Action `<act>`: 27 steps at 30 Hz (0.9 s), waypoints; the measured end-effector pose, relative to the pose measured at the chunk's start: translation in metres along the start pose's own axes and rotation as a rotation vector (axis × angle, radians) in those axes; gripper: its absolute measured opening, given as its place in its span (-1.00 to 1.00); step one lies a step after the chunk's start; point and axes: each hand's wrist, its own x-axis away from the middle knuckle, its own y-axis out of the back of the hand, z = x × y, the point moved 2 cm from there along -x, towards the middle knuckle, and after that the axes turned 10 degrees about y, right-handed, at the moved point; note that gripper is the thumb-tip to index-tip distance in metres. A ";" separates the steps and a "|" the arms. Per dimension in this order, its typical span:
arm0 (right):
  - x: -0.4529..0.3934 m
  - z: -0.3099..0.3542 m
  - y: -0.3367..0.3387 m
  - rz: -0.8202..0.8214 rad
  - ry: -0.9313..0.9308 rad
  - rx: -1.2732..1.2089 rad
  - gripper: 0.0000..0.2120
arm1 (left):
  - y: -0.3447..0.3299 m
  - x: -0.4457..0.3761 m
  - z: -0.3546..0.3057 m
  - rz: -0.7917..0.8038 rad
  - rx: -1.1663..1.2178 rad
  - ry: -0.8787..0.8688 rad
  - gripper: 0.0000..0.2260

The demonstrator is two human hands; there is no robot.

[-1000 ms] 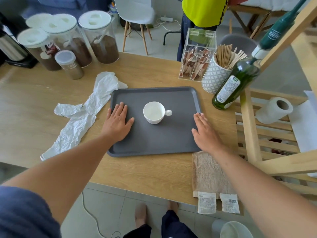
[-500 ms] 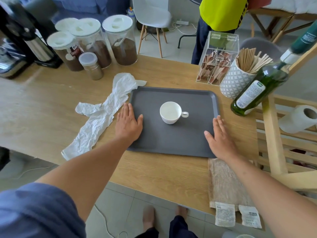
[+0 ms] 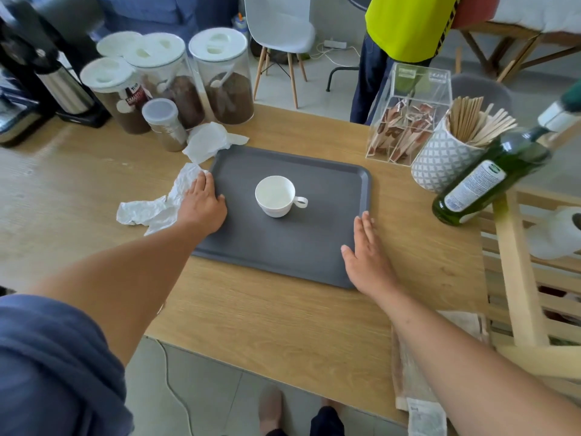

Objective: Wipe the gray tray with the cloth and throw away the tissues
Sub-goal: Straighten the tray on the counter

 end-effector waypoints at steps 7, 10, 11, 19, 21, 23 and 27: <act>-0.019 0.006 -0.016 -0.031 0.087 0.096 -0.33 | 0.004 -0.030 0.010 -0.029 0.000 -0.002 -0.42; -0.030 0.005 -0.016 -0.037 0.106 0.118 -0.32 | 0.005 -0.041 0.009 -0.022 0.003 0.002 -0.41; -0.033 0.005 -0.016 -0.038 0.107 0.127 -0.32 | 0.005 -0.044 0.007 -0.016 0.007 0.003 -0.41; -0.055 0.001 -0.012 -0.050 0.121 0.132 -0.32 | 0.007 -0.063 0.001 -0.037 0.035 -0.001 -0.42; -0.058 0.000 -0.011 -0.053 0.119 0.119 -0.31 | 0.006 -0.065 0.000 -0.041 0.033 -0.005 -0.42; -0.059 -0.001 -0.012 -0.056 0.117 0.114 -0.31 | 0.006 -0.068 -0.002 -0.041 0.036 -0.007 -0.42; -0.063 -0.002 -0.011 -0.064 0.114 0.103 -0.32 | 0.007 -0.074 -0.005 -0.041 0.044 -0.012 -0.41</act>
